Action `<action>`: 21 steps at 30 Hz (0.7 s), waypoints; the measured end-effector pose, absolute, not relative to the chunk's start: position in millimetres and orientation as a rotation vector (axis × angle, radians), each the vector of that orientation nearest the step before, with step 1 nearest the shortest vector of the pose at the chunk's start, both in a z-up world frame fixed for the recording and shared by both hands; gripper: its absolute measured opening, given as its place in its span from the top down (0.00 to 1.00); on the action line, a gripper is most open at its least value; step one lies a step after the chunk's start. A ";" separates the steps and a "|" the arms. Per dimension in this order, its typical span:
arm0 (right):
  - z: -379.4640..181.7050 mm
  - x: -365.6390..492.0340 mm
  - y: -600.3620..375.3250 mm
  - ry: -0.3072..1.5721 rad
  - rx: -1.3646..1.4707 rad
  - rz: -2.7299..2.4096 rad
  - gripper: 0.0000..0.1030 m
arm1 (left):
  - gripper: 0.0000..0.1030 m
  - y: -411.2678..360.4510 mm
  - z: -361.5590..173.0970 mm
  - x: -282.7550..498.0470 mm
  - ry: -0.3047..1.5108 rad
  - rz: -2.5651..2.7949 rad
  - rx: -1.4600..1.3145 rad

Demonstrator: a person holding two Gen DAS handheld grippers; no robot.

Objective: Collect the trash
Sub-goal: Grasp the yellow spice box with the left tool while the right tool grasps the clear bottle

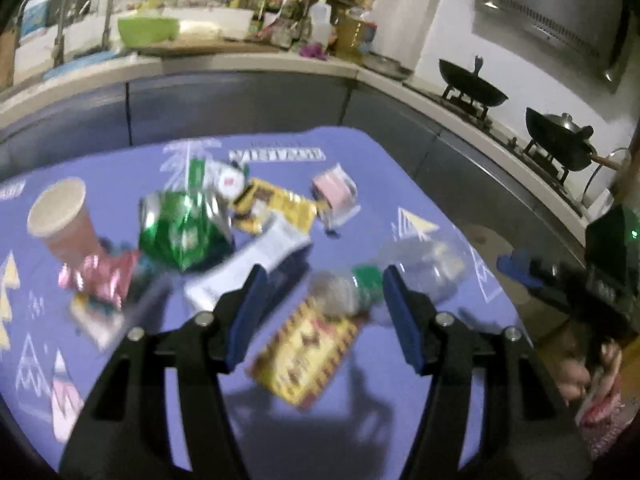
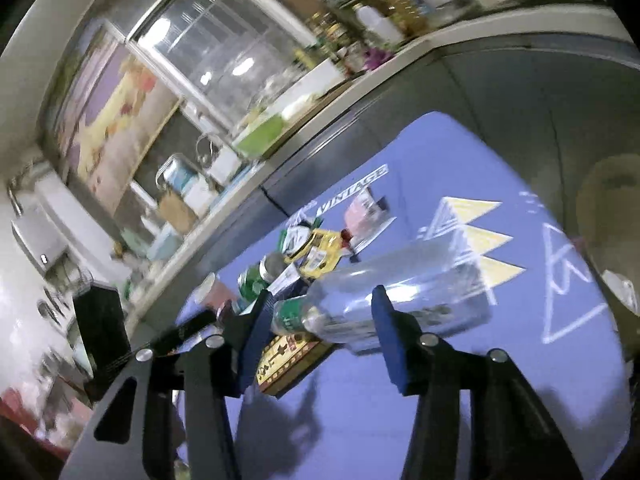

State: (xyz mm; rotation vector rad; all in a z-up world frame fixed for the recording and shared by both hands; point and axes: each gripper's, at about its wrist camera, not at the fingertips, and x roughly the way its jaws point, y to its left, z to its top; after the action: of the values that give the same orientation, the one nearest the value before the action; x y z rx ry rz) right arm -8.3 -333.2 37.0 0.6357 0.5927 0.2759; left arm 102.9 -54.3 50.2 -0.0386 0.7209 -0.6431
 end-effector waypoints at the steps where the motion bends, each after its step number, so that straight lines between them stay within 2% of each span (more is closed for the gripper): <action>1: 36.6 -6.2 -330.9 0.596 0.627 0.256 0.54 | 0.41 -61.7 49.8 108.6 0.712 -0.665 -0.019; 4: 26.6 -3.5 -349.0 0.617 0.692 0.140 0.54 | 0.37 -89.8 40.5 127.1 0.717 -0.755 0.038; 9: 7.8 -13.7 -367.9 0.653 0.792 0.129 0.54 | 0.37 -122.1 14.1 141.2 0.812 -0.842 0.088; 21: -28.0 7.3 -365.2 0.729 0.844 0.140 0.54 | 0.37 -153.1 -11.7 74.6 0.982 -1.051 0.051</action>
State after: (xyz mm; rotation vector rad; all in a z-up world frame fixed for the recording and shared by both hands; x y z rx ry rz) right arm 7.3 -365.2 -28.0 0.8442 0.7295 0.1401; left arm 74.6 -153.1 -11.7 0.0514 0.9816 -1.0514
